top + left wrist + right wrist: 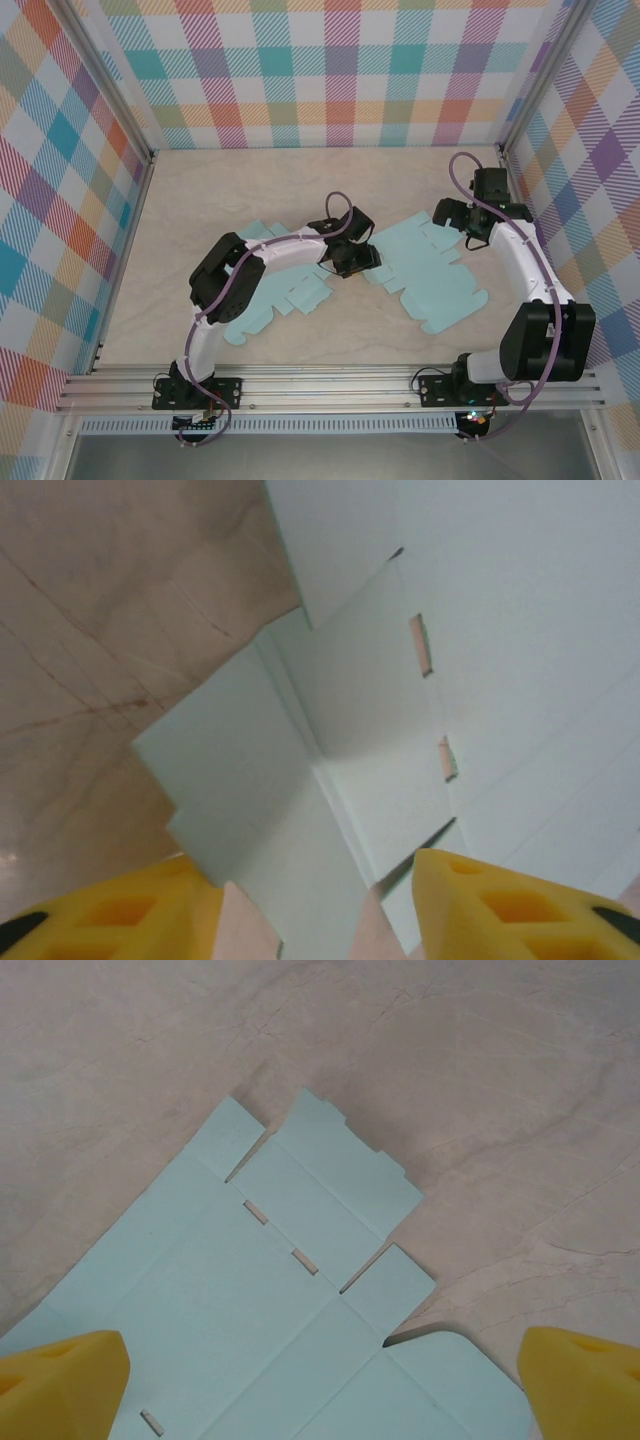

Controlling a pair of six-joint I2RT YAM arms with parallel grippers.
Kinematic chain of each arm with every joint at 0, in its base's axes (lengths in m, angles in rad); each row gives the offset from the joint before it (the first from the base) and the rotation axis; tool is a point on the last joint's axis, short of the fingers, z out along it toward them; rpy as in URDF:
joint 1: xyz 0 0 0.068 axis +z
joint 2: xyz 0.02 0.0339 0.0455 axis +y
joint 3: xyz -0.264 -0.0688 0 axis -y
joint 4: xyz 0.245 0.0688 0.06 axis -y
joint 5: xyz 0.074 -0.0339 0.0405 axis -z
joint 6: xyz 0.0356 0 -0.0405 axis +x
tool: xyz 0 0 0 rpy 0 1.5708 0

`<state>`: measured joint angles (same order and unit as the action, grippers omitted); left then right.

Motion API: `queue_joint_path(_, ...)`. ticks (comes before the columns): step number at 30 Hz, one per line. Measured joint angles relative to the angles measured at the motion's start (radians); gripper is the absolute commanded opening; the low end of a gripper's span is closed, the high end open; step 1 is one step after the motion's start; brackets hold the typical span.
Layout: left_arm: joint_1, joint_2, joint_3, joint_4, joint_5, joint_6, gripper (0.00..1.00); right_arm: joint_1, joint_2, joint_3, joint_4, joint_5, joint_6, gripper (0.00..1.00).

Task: Fold the paper box

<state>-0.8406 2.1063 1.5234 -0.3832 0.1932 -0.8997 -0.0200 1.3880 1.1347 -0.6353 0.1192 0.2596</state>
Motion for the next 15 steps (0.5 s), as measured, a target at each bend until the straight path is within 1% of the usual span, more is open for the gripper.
queue_joint_path(5,0.000,0.011,0.014,-0.018,-0.063,0.026,0.18,0.000,0.000,0.000,0.002,-0.008,0.006,1.00)
queue_joint_path(9,0.004,0.011,0.060,-0.031,-0.119,0.067,0.02,0.000,0.000,0.000,0.002,-0.022,0.014,1.00)
queue_joint_path(10,0.006,0.011,0.070,-0.030,-0.130,0.078,0.00,0.000,0.000,0.000,0.002,-0.026,0.014,1.00)
queue_joint_path(15,0.024,0.003,0.095,-0.034,-0.182,0.203,0.00,0.000,0.032,0.024,-0.017,-0.066,0.019,1.00)
